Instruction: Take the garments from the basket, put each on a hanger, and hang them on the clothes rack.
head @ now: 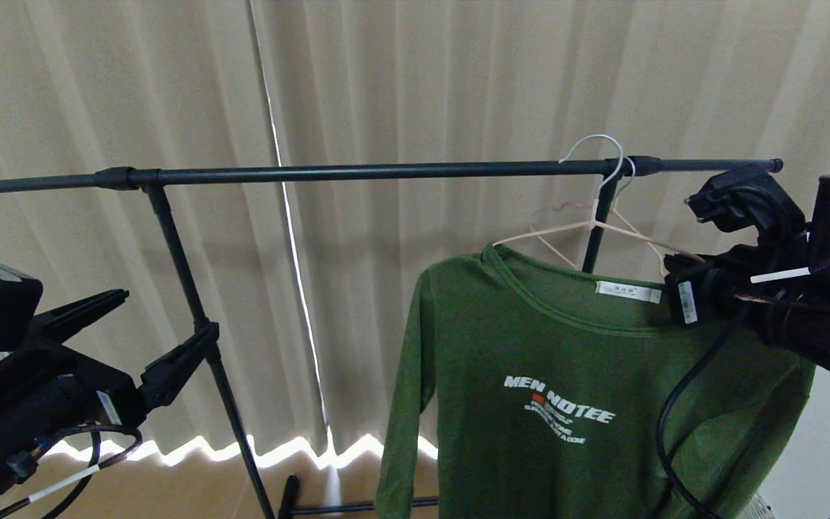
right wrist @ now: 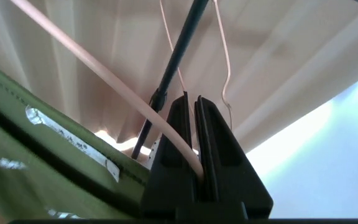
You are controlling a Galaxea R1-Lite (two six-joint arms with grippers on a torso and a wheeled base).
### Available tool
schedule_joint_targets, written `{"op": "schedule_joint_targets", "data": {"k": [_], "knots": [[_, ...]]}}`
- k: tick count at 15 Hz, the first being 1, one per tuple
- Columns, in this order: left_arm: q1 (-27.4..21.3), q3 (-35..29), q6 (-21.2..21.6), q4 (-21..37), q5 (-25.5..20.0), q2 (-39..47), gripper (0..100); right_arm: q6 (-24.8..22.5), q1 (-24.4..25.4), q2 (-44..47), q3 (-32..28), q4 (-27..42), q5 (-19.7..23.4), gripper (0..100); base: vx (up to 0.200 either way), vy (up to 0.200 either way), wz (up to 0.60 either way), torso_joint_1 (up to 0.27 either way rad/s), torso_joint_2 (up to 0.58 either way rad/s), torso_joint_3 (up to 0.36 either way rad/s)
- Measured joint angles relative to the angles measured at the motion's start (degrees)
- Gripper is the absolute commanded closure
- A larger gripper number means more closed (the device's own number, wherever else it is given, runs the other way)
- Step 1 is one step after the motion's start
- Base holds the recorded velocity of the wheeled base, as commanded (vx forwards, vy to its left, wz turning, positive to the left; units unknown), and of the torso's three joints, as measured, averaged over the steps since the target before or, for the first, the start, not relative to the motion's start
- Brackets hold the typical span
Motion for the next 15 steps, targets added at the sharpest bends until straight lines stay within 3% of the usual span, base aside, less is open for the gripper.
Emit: {"op": "schedule_joint_targets", "data": {"k": [5,15], "knots": [[0.0,0.35,0.11,-0.06,-0.05,0.13,0,0.02,1.05,0.11,0.07,-0.06,-0.3,100,0.2,0.0,0.0,0.008,0.0,0.002],[-0.02,1.16,0.38,-0.11,-0.17,0.13,0,0.02,3.04,2.68,-0.72,-0.74,-1.29,100,0.0,0.0,0.0,0.0,0.0,0.0]]}}
